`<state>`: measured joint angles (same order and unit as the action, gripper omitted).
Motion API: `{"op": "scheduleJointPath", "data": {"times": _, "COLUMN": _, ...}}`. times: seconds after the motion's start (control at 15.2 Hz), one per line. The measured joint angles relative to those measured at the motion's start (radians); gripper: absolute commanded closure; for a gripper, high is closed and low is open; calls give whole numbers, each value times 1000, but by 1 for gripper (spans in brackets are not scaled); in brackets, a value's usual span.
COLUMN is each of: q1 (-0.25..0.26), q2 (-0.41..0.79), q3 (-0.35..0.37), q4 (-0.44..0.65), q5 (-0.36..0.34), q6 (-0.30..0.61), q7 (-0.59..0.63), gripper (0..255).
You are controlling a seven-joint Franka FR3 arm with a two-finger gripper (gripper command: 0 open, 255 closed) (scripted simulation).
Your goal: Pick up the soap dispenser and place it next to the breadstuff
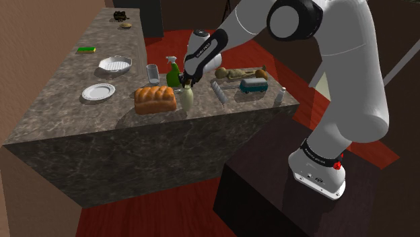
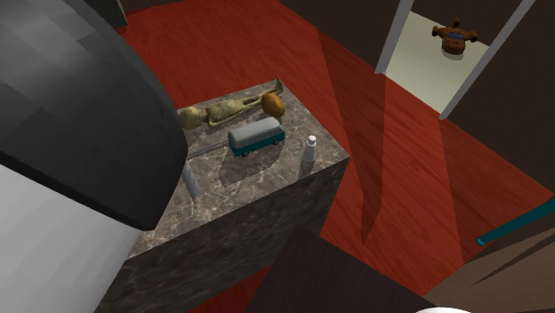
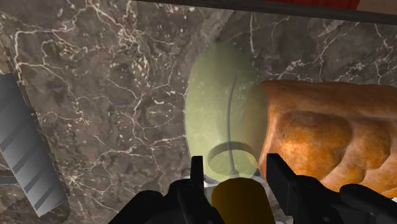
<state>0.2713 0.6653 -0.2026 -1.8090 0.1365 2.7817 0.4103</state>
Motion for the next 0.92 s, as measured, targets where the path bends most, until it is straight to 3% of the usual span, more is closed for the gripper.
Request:
{"op": "scheduleJointPath", "data": {"times": 0.46, "q1": -2, "q2": 20, "q3": 4, "q4": 6, "q5": 3, "q6": 15, "q7": 0, "gripper": 255}}
{"op": "scheduleJointPath", "data": {"times": 0.53, "q1": -2, "q2": 20, "q3": 4, "q4": 6, "q5": 3, "q6": 15, "q7": 0, "gripper": 0}}
{"op": "scheduleJointPath", "data": {"times": 0.92, "q1": -2, "q2": 18, "q3": 4, "q4": 7, "q5": 3, "q6": 15, "q7": 0, "gripper": 0}}
